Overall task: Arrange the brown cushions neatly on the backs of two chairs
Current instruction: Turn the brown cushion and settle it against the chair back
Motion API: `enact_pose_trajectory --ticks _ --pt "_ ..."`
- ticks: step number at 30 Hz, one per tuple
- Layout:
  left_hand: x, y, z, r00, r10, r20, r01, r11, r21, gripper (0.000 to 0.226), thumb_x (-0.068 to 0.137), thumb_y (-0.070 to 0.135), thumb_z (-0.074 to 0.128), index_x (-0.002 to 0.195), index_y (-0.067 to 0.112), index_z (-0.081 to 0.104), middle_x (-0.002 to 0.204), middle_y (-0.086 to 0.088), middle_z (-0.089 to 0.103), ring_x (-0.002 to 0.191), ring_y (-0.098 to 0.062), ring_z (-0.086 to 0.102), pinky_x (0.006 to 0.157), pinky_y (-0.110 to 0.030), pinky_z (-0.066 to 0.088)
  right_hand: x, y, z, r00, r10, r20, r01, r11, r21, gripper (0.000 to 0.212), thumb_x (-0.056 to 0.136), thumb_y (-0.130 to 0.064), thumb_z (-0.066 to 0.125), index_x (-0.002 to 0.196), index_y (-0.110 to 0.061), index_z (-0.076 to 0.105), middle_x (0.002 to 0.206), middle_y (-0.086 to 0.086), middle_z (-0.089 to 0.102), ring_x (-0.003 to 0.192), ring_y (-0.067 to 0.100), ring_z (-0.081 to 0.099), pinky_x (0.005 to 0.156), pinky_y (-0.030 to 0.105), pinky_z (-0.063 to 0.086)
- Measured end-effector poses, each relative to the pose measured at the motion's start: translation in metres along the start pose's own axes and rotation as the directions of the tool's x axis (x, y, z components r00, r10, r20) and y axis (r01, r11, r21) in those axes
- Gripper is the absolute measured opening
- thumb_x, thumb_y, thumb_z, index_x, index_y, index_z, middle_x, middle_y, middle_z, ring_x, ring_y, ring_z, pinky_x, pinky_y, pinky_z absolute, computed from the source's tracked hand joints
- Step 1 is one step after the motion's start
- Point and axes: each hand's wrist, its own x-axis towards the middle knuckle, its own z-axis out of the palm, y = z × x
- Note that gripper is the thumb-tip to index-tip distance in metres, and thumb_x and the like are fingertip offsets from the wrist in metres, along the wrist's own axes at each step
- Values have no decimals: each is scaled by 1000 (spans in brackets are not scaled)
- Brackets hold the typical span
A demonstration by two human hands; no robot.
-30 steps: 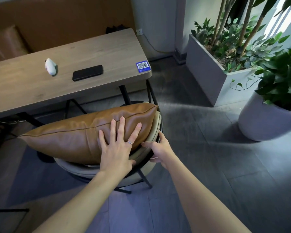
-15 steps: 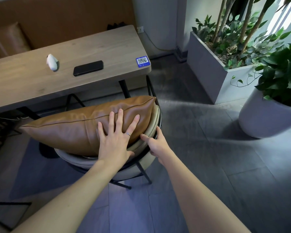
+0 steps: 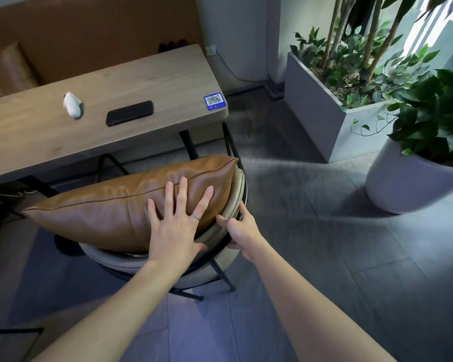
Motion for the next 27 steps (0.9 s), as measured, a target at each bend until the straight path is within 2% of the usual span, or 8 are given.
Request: enact_pose_trajectory --ticks 4,7,13,18,21,23,25,27 --pt "8 2 -1 1000 -1 3 1 1000 -4 153 64 66 86 148 43 -39 172 -18 -1 157 -42 0 117 -69 18 4 -8 -3 1000 2 -13 -3 1000 -21 96 89 -29 75 161 -39 13 164 -1 34 138 37 48 99 58 53" --pt "15 6 -2 1000 1 10 -1 1000 -10 149 68 68 82 144 43 -45 172 -17 -9 157 -42 -7 119 -68 14 7 -13 -6 1000 4 -25 -5 999 -47 96 87 -31 77 160 -41 15 162 -1 37 136 39 50 97 58 55" --pt "15 6 -3 1000 -7 8 7 1000 -4 149 67 72 80 144 44 -44 172 -16 -10 157 -41 -9 119 -67 14 4 -14 -10 999 31 8 -30 999 -40 97 87 -30 77 160 -42 14 162 2 37 134 41 52 98 58 55" --pt "14 9 -7 999 -15 35 15 1000 9 145 71 73 76 139 44 -50 171 -15 -18 156 -40 -15 120 -67 10 -6 -12 -12 1000 5 13 -3 994 -105 96 86 -44 75 158 -48 11 159 1 40 124 38 60 88 50 60" --pt "14 10 -9 999 -23 48 22 999 23 143 74 74 73 137 43 -52 170 -15 -22 156 -41 -17 121 -66 9 -10 -8 -9 999 -45 -14 41 975 -219 98 83 -61 71 158 -48 9 158 2 42 126 37 58 93 52 58" --pt "14 11 -10 998 -28 55 26 999 26 142 75 73 73 137 43 -52 170 -15 -23 156 -40 -18 121 -66 8 -12 -6 -8 995 -90 -30 78 956 -282 99 82 -67 67 159 -43 11 161 2 40 135 35 51 105 55 50" --pt "14 11 -11 998 -32 56 31 999 28 142 75 73 73 137 42 -52 170 -15 -23 156 -41 -17 121 -66 8 -16 -6 -10 991 -125 -40 104 935 -340 95 86 -65 65 161 -33 15 163 3 37 144 32 42 114 53 42" --pt "13 11 -14 997 -31 66 29 999 37 142 76 72 73 137 42 -51 170 -16 -22 156 -41 -16 121 -65 8 -21 -10 -13 990 -137 -29 113 903 -414 91 91 -60 63 161 -24 18 164 5 36 147 31 38 116 49 40"
